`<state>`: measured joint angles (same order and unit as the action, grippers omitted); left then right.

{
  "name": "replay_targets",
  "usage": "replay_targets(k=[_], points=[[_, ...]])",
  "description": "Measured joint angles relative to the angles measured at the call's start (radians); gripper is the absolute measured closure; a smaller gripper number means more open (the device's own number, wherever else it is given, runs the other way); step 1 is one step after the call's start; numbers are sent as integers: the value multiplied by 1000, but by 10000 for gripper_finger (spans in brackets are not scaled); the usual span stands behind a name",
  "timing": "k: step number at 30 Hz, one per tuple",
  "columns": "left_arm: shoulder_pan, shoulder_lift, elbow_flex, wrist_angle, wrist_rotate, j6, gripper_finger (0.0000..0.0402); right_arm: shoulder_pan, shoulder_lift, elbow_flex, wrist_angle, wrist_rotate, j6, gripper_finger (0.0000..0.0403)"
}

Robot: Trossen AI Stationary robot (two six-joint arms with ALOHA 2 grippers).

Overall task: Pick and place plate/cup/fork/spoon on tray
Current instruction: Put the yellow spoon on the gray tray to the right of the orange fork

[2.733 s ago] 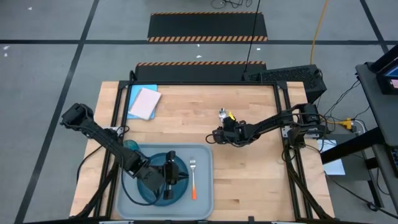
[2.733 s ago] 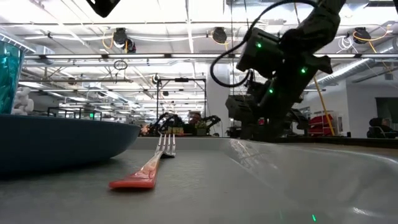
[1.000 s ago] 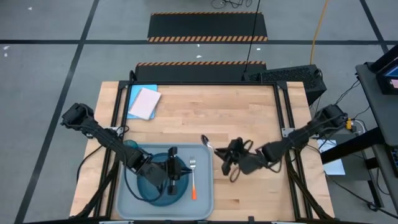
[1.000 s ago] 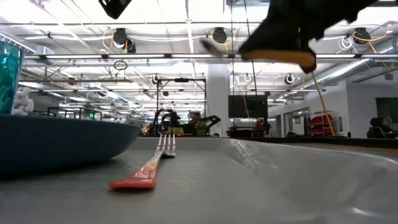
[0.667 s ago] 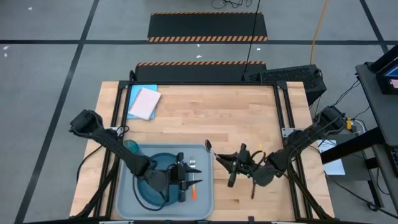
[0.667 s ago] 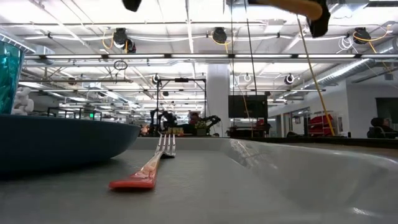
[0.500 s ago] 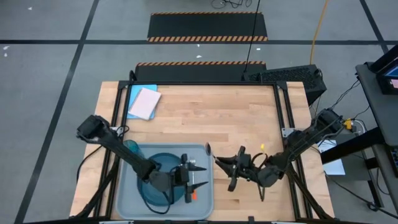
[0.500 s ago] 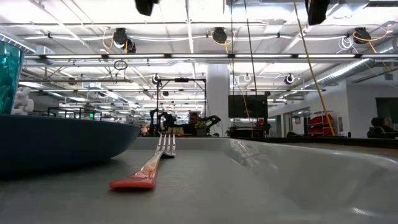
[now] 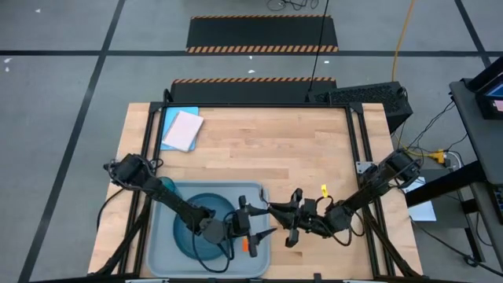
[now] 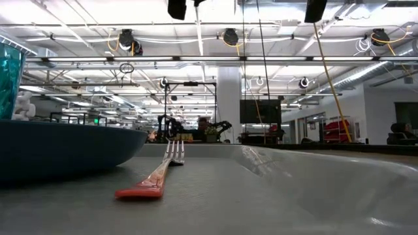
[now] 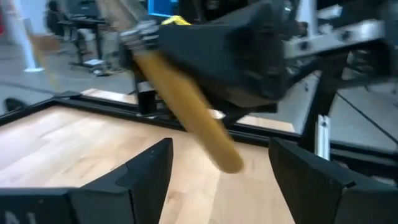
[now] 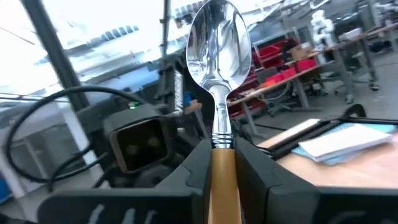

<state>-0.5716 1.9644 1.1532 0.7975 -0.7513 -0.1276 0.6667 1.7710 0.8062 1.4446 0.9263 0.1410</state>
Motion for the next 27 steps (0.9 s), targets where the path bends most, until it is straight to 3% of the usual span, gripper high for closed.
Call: replay_targets(k=[5,21,27], points=[[6,0,1,-10,-69,-43,158,-3,-1,0,26,-30,-8,365],[64,0,1,-8,96,-104,204,-26,-1,5,8,-41,-34,365],[75,0,1,-6,104,-122,266,-27,-1,5,-12,-36,-36,365]])
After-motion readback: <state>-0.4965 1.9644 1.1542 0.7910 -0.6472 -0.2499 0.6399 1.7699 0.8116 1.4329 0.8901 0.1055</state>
